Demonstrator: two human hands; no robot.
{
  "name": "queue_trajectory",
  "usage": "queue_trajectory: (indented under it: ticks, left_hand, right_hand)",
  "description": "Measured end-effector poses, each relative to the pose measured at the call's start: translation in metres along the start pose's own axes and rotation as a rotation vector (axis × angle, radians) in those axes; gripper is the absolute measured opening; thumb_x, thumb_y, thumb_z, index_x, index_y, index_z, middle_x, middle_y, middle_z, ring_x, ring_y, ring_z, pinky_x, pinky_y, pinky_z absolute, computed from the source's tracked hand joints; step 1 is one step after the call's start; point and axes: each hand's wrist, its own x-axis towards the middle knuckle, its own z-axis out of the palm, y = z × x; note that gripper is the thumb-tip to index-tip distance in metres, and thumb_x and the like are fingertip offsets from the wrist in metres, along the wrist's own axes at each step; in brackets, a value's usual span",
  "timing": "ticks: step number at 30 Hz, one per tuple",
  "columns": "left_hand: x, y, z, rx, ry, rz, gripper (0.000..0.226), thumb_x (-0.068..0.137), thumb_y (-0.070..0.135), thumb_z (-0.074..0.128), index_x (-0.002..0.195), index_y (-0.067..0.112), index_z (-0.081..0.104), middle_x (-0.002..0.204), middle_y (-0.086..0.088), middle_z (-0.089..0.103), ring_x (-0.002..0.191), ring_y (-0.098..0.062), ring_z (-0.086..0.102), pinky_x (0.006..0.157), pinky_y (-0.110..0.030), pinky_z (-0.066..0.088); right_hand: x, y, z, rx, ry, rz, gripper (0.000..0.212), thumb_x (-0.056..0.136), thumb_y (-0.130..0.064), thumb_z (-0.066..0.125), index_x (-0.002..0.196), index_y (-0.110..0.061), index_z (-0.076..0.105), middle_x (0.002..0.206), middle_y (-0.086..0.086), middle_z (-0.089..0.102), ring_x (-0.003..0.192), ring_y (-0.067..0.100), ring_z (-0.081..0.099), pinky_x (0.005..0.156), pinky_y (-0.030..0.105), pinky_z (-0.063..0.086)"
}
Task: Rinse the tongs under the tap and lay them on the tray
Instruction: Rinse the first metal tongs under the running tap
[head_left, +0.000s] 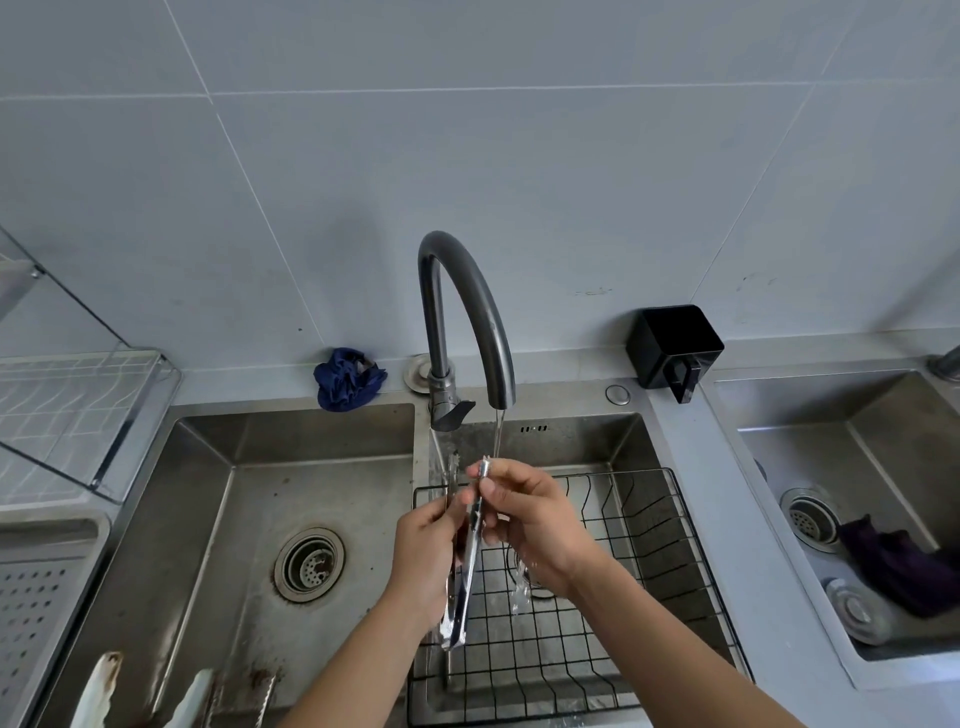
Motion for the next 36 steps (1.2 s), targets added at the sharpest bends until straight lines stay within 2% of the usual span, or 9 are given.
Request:
queue_trajectory:
  ticks: [3,6,10,14,17,23,29,32,36]
  left_hand:
    - [0.002,0.002,0.0,0.001,-0.019,-0.029,0.026,0.089,0.032,0.067,0.088,0.009,0.079,0.082,-0.021,0.072,0.076,-0.035,0.06,0.074,-0.05,0.045]
    - [0.006,0.004,0.0,-0.016,-0.046,-0.074,0.025,0.092,0.031,0.064,0.089,0.011,0.08,0.071,-0.013,0.068,0.058,-0.025,0.057,0.052,-0.034,0.046]
    - [0.008,0.006,0.004,-0.024,-0.112,-0.125,0.031,0.102,0.02,0.054,0.091,0.006,0.078,0.061,-0.015,0.061,0.049,-0.021,0.056,0.043,-0.029,0.045]
    - [0.006,0.006,0.007,0.006,-0.176,-0.17,0.03,0.104,0.009,0.045,0.099,-0.002,0.073,0.063,-0.019,0.061,0.048,-0.022,0.057,0.042,-0.029,0.044]
    - [0.004,0.006,0.008,0.034,-0.204,-0.207,0.027,0.103,0.009,0.043,0.104,-0.002,0.068,0.062,-0.019,0.062,0.045,-0.023,0.054,0.04,-0.028,0.043]
    - [0.002,0.008,0.007,0.1,-0.233,-0.215,0.03,0.1,0.003,0.038,0.102,0.002,0.068,0.064,-0.021,0.063,0.044,-0.026,0.052,0.041,-0.028,0.041]
    - [0.002,0.008,0.008,0.139,-0.229,-0.177,0.031,0.103,0.007,0.039,0.103,0.005,0.07,0.062,-0.023,0.062,0.041,-0.026,0.052,0.04,-0.028,0.041]
    - [0.001,0.009,0.007,0.146,-0.225,-0.168,0.029,0.104,0.011,0.042,0.103,0.004,0.07,0.062,-0.022,0.063,0.042,-0.025,0.051,0.04,-0.028,0.041]
    - [-0.003,0.006,0.01,0.186,-0.22,-0.16,0.028,0.105,0.021,0.047,0.101,0.005,0.071,0.066,-0.023,0.064,0.043,-0.024,0.054,0.042,-0.028,0.043]
  right_hand:
    - [-0.003,-0.005,-0.004,-0.187,-0.002,-0.028,0.017,0.095,-0.02,0.069,0.092,-0.004,0.072,0.077,0.005,0.067,0.058,0.015,0.055,0.05,0.029,0.05]
    - [-0.002,-0.01,-0.009,-0.354,-0.009,-0.067,0.02,0.097,-0.023,0.068,0.085,-0.007,0.07,0.075,0.003,0.065,0.059,0.016,0.057,0.05,0.029,0.05]
    - [0.002,-0.014,-0.016,-0.193,0.14,-0.087,0.011,0.097,-0.017,0.065,0.096,-0.007,0.07,0.084,0.011,0.07,0.059,0.017,0.059,0.05,0.03,0.048]
    - [0.016,-0.01,-0.014,-0.575,0.25,-0.082,0.028,0.096,-0.015,0.066,0.122,-0.025,0.065,0.093,0.0,0.071,0.066,0.009,0.07,0.056,0.026,0.056]
    - [0.019,-0.007,-0.005,-0.512,0.219,-0.12,0.026,0.096,-0.01,0.066,0.107,-0.034,0.071,0.074,-0.008,0.072,0.06,0.002,0.067,0.055,0.017,0.053]
    - [0.027,-0.005,-0.002,-0.484,0.34,-0.127,0.025,0.1,-0.024,0.061,0.077,-0.018,0.067,0.062,-0.001,0.062,0.058,0.016,0.061,0.053,0.023,0.053]
    - [0.02,-0.002,-0.002,-0.371,0.289,-0.078,0.006,0.092,-0.008,0.064,0.09,-0.007,0.07,0.08,0.009,0.076,0.068,0.018,0.07,0.061,0.023,0.055]
    - [0.017,-0.006,-0.002,-0.308,0.235,-0.043,0.012,0.093,-0.012,0.065,0.096,-0.001,0.07,0.085,0.012,0.077,0.072,0.02,0.071,0.067,0.029,0.057]
    - [0.019,-0.009,0.003,-0.259,0.28,-0.024,0.021,0.102,-0.02,0.059,0.097,-0.004,0.072,0.075,0.008,0.073,0.062,0.016,0.066,0.056,0.024,0.053]
